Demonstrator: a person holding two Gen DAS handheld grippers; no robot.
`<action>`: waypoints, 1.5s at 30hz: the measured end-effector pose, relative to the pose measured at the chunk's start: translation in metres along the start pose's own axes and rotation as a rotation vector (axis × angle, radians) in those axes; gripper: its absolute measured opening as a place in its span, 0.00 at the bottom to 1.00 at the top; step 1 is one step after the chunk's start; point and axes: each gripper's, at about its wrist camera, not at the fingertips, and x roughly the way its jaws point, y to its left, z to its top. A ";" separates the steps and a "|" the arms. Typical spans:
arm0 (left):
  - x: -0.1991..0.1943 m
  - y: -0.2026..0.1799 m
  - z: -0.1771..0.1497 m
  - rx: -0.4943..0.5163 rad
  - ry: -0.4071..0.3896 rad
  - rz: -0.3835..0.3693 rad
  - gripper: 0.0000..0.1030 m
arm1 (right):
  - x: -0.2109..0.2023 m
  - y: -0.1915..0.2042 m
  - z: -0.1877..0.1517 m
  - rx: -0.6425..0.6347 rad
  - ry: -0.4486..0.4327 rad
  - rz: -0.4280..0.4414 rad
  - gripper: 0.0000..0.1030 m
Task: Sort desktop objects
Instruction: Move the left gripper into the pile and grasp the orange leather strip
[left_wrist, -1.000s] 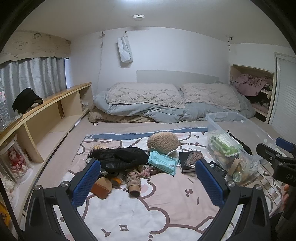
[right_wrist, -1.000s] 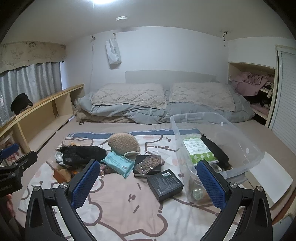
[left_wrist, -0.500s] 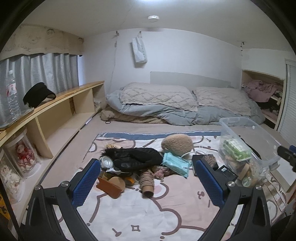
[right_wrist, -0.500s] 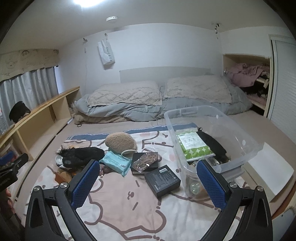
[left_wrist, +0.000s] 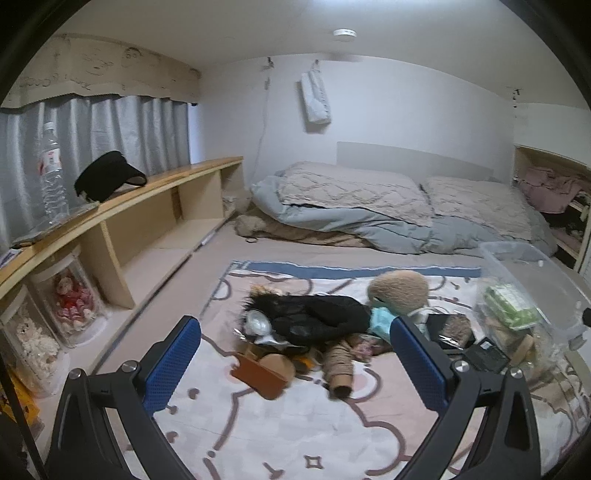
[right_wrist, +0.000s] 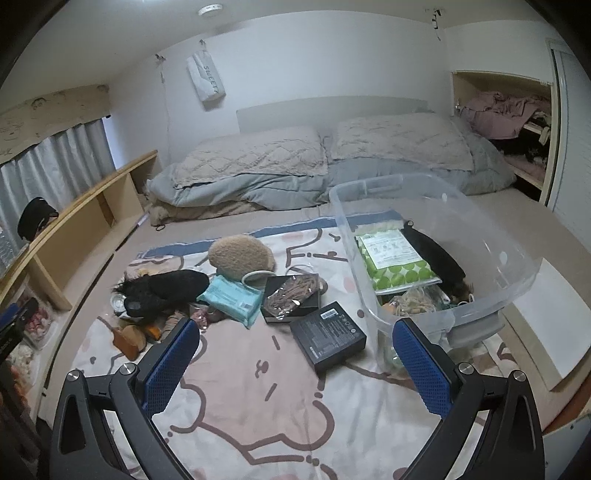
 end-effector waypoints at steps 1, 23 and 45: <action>0.002 0.004 0.000 0.002 -0.006 0.013 1.00 | 0.001 -0.001 0.001 -0.002 -0.002 0.001 1.00; 0.066 0.066 -0.012 0.011 -0.063 0.117 1.00 | 0.039 0.000 -0.023 -0.091 -0.123 0.107 1.00; 0.210 0.092 -0.081 -0.093 0.164 0.161 1.00 | 0.071 0.009 -0.075 -0.142 -0.098 0.141 1.00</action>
